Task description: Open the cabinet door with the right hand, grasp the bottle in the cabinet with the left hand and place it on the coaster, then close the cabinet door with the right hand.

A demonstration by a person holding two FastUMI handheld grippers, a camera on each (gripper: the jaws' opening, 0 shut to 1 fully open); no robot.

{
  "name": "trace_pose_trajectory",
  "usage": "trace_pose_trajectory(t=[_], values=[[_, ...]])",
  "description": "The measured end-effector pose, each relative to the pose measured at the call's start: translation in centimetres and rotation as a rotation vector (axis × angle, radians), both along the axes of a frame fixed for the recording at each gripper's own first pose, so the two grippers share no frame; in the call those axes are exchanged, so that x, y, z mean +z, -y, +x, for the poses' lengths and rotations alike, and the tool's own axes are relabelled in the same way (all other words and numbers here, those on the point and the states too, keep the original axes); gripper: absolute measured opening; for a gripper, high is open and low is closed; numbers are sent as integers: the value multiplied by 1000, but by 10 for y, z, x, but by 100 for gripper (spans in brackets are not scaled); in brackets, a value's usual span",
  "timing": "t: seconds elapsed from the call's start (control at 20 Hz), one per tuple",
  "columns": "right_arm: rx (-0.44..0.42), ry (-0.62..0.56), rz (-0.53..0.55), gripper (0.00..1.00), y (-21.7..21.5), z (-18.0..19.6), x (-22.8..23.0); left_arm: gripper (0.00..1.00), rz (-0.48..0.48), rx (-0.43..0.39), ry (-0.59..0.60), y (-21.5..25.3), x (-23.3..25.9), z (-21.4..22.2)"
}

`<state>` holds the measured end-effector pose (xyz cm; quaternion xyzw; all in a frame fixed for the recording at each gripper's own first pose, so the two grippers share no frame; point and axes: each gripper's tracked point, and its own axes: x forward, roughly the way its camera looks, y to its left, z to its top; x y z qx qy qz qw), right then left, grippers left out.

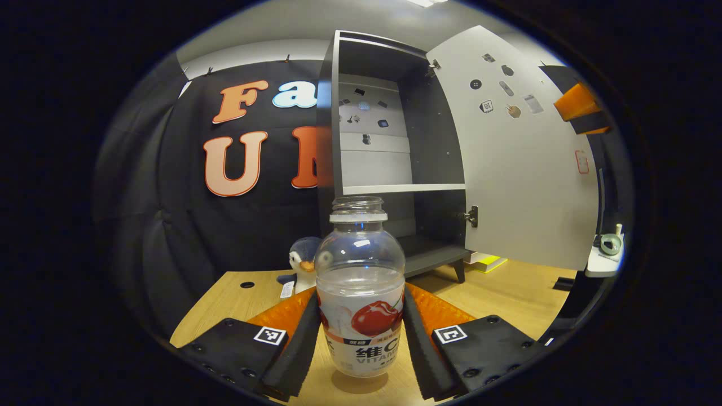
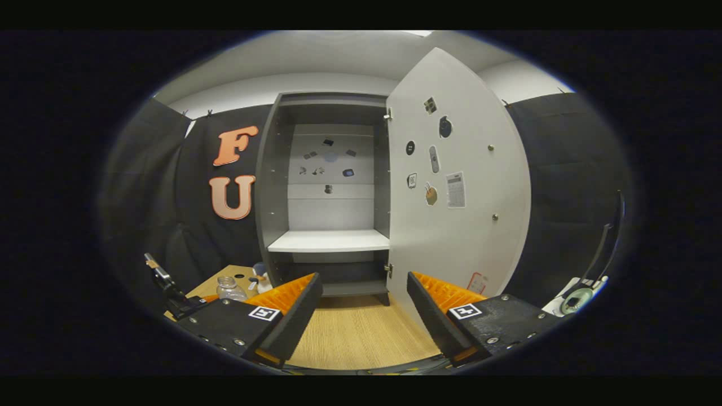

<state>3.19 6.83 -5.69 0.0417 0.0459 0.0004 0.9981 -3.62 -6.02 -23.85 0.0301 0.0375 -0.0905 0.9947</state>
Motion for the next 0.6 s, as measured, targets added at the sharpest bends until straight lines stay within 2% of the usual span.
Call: trace_pose_trajectory(t=[0.05, 0.3, 0.6], values=[[-7, -10, 5, 93, 0, -2, -6, 80, 9, -3, 15, -3, -7, -3], [-40, -63, -67, 93, 3, -10, -35, 80, -24, -4, 7, -5, -43, -8], [-26, -87, -77, 94, -8, -18, -48, 80, -32, 28, -10, -15, -70, 2]])
